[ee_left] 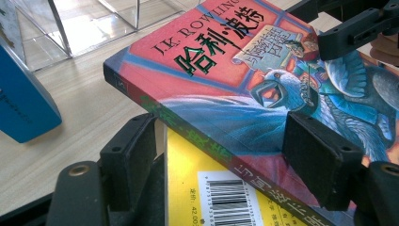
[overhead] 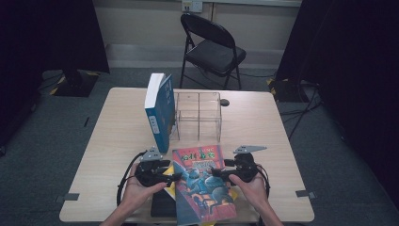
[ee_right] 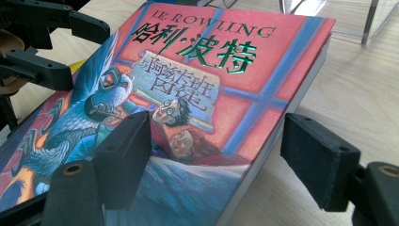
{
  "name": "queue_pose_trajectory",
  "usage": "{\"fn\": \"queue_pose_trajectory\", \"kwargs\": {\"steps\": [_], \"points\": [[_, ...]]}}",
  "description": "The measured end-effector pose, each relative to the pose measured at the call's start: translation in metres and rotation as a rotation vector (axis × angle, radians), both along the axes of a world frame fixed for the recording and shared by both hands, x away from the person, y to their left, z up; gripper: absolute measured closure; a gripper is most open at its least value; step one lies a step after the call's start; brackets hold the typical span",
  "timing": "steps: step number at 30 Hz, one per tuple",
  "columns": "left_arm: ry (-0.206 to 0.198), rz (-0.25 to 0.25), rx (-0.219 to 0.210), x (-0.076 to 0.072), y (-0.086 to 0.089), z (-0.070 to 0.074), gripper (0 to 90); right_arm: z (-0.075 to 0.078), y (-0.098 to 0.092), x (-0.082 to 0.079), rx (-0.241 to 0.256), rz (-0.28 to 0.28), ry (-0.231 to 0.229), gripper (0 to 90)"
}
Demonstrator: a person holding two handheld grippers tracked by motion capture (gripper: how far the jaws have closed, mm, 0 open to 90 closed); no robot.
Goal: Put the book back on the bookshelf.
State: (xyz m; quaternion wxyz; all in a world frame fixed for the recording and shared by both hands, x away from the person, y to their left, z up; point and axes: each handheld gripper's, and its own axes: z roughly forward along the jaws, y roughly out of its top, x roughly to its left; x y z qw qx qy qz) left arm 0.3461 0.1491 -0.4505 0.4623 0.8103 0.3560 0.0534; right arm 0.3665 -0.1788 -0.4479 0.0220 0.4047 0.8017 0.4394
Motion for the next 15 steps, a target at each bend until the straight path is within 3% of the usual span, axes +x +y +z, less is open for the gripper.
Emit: {"fn": "queue_pose_trajectory", "kwargs": {"steps": [7,15], "points": [[0.005,-0.005,-0.002,0.0011,0.0009,-0.0004,26.5,-0.0021,0.0008,0.0018,0.018,-0.003,0.03,22.1],[0.013,0.001,-0.016,0.0014,-0.0001,-0.0016,26.4,0.003,0.0017,-0.0026,-0.01,-0.028,-0.017,29.8]]}}
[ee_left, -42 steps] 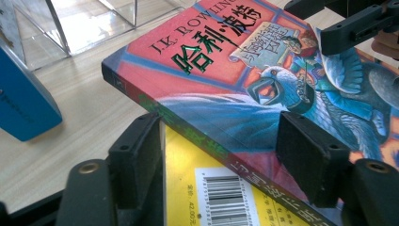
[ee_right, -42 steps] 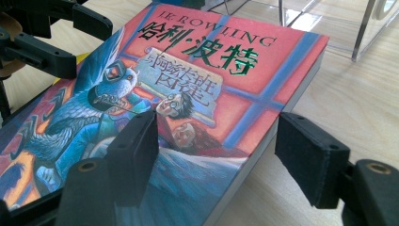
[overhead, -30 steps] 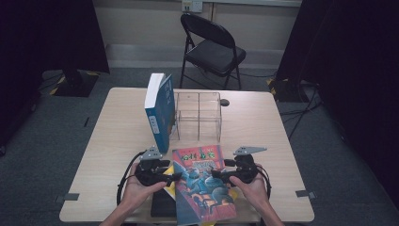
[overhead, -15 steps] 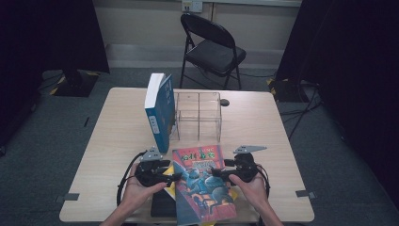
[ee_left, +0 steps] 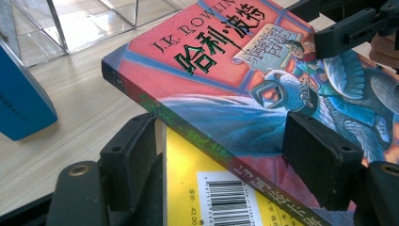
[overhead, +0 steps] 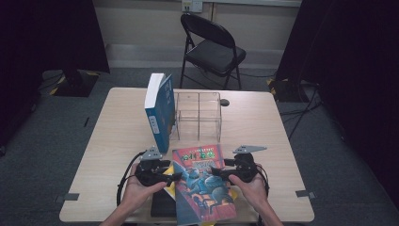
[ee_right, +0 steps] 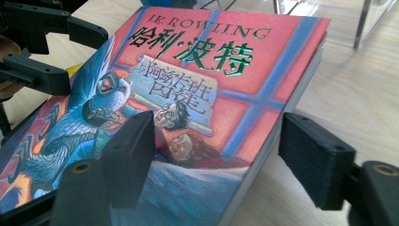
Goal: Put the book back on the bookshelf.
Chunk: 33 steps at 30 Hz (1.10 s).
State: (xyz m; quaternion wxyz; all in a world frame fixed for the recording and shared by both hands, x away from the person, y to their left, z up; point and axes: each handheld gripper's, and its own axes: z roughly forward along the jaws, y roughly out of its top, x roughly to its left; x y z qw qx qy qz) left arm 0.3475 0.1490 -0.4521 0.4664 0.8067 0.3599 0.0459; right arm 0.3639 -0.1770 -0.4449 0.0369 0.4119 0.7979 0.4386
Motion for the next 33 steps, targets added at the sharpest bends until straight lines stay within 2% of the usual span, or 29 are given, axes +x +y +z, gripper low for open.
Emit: {"fn": "queue_pose_trajectory", "kwargs": {"steps": [9,11,18,19,20,21,22,24,28,33], "points": [[0.001,-0.003,-0.001,0.001,0.0,0.0,26.5,0.004,-0.004,-0.001,0.011,-0.024,-0.024,44.7],[0.005,-0.003,-0.004,0.001,0.0,0.0,26.5,0.005,-0.006,-0.001,0.026,-0.02,-0.02,46.3],[0.003,-0.003,-0.003,0.001,0.0,0.0,26.5,0.005,-0.008,-0.004,0.033,-0.014,-0.01,48.3],[0.001,-0.005,0.0,0.001,0.0,0.0,26.5,0.006,-0.009,-0.004,0.038,-0.01,-0.009,53.0],[0.002,-0.004,-0.001,0.001,0.0,0.0,26.5,0.006,-0.01,-0.005,0.091,0.018,0.013,54.4],[0.005,-0.005,-0.002,0.001,0.0,0.0,26.5,0.006,-0.009,-0.007,0.101,0.027,0.012,55.2],[0.006,-0.005,-0.003,0.001,0.0,0.0,26.5,0.007,-0.006,-0.01,0.07,0.022,-0.004,52.9],[0.005,-0.003,0.002,0.001,0.0,0.0,26.5,0.008,-0.001,-0.011,0.048,0.023,-0.006,50.7],[0.006,-0.003,-0.001,0.001,0.0,0.0,26.8,0.006,-0.005,-0.008,0.08,0.03,0.021,51.2],[0.005,-0.002,0.003,0.001,0.0,0.0,26.8,0.003,0.001,0.0,0.11,0.054,0.029,49.8]]}}
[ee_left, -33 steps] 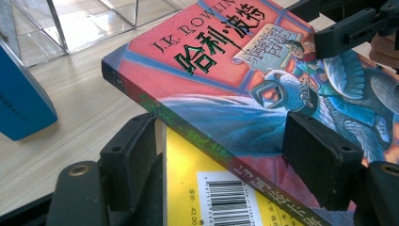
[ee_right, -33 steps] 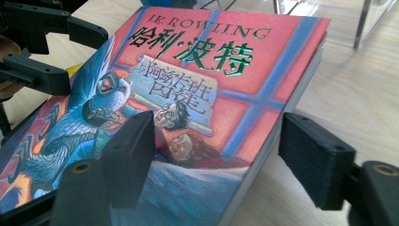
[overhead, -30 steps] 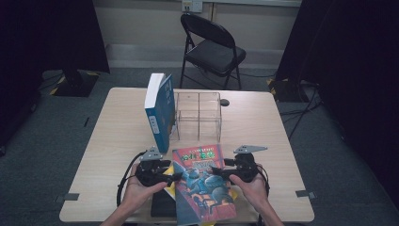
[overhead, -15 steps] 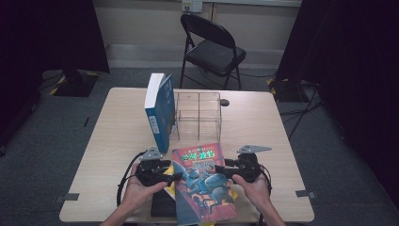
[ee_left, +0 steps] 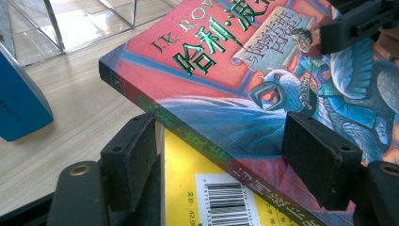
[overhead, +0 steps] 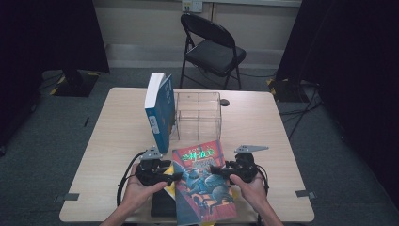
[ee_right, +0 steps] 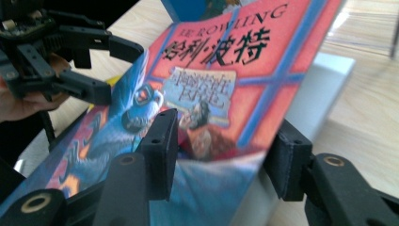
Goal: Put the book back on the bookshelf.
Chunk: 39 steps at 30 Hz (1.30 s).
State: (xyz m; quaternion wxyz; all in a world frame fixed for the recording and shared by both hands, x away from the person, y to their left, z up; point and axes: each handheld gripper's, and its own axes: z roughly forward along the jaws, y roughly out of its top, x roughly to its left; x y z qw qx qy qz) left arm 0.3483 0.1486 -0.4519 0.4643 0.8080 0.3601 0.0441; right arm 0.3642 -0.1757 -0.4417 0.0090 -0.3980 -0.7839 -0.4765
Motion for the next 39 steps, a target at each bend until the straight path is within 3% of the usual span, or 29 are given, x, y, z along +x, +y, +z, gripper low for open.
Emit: {"fn": "queue_pose_trajectory", "kwargs": {"steps": [2,11,17,23,29,39], "points": [[-0.029,0.0,0.02,-0.002,-0.001,0.001,26.7,0.001,0.004,0.005,0.0,0.014,0.004,49.7],[-0.015,-0.006,0.005,0.0,-0.001,0.0,26.4,-0.001,0.016,0.028,0.032,0.098,0.046,60.6],[-0.009,-0.011,0.001,0.001,-0.001,0.0,26.4,0.0,0.026,0.029,0.025,0.127,0.049,62.3],[-0.028,-0.007,0.011,-0.001,-0.002,0.001,26.4,0.003,0.024,0.028,0.058,0.147,0.068,74.6],[-0.032,-0.009,0.019,-0.002,-0.002,0.002,27.7,0.007,0.025,0.023,0.078,0.134,0.038,80.7],[0.005,-0.026,-0.025,0.0,0.0,0.001,29.9,0.014,0.026,0.016,0.076,0.128,-0.014,82.3]]}}
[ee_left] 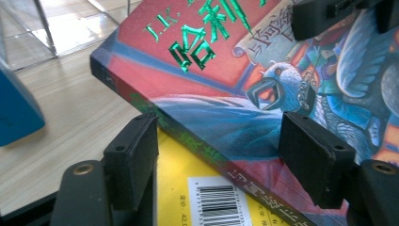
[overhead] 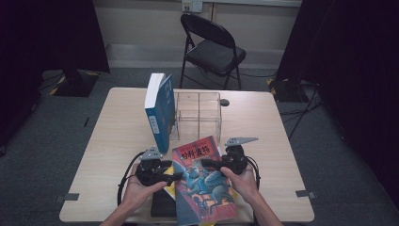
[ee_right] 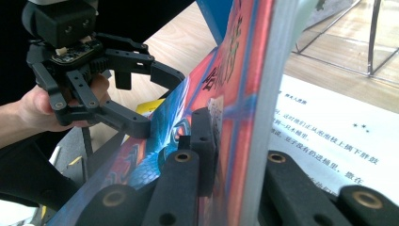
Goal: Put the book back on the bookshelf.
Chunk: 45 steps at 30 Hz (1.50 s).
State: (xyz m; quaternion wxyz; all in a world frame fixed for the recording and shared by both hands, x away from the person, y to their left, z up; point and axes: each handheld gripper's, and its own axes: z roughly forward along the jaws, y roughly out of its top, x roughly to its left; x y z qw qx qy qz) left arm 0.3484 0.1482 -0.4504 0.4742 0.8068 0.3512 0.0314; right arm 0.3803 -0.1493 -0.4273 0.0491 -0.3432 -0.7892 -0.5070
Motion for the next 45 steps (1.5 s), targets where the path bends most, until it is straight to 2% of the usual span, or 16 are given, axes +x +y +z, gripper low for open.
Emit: {"fn": "queue_pose_trajectory", "kwargs": {"steps": [4,10,12,16,22,26,28,30,35,37,40,43,44,45], "points": [[-0.001,-0.002,-0.002,0.0,-0.001,0.0,28.1,0.003,0.001,-0.003,-0.007,0.0,-0.018,82.7],[0.023,-0.003,-0.019,0.001,-0.002,0.0,24.8,0.008,0.001,-0.008,-0.01,-0.001,-0.049,83.4],[0.03,-0.01,-0.007,0.001,-0.002,0.001,25.0,0.009,0.001,-0.009,-0.009,0.001,-0.054,83.4],[0.035,-0.012,-0.011,0.001,-0.002,0.002,25.0,0.011,0.001,-0.01,-0.007,0.0,-0.059,83.5],[0.051,-0.014,-0.064,0.003,0.0,0.0,23.3,0.017,0.002,-0.013,0.006,-0.003,-0.084,83.8],[0.055,-0.025,-0.07,0.003,0.001,-0.001,23.3,0.02,0.001,-0.015,0.01,-0.006,-0.093,84.0],[0.069,-0.032,-0.088,0.004,0.001,-0.001,23.3,0.021,0.001,-0.015,0.01,-0.005,-0.097,84.1],[0.1,-0.05,-0.13,0.006,0.002,-0.003,25.9,0.024,0.001,-0.016,0.016,-0.006,-0.092,84.2],[0.105,-0.054,-0.138,0.006,0.002,-0.002,26.5,0.029,0.003,-0.017,0.018,-0.003,-0.102,84.3],[0.111,-0.061,-0.155,0.006,0.003,-0.001,27.4,0.029,0.002,-0.018,0.024,-0.001,-0.106,84.3],[0.146,-0.063,-0.229,0.004,0.003,0.003,32.6,0.033,0.001,-0.02,0.056,0.006,-0.114,84.4],[0.166,-0.088,-0.298,0.005,0.001,0.007,37.1,0.04,0.001,-0.023,0.081,0.018,-0.132,84.5],[0.159,-0.112,-0.314,0.004,0.0,0.009,41.6,0.042,0.002,-0.023,0.079,0.02,-0.137,84.5],[0.133,-0.1,-0.299,0.001,-0.001,0.012,43.9,0.043,0.004,-0.025,0.069,0.027,-0.152,84.5]]}}
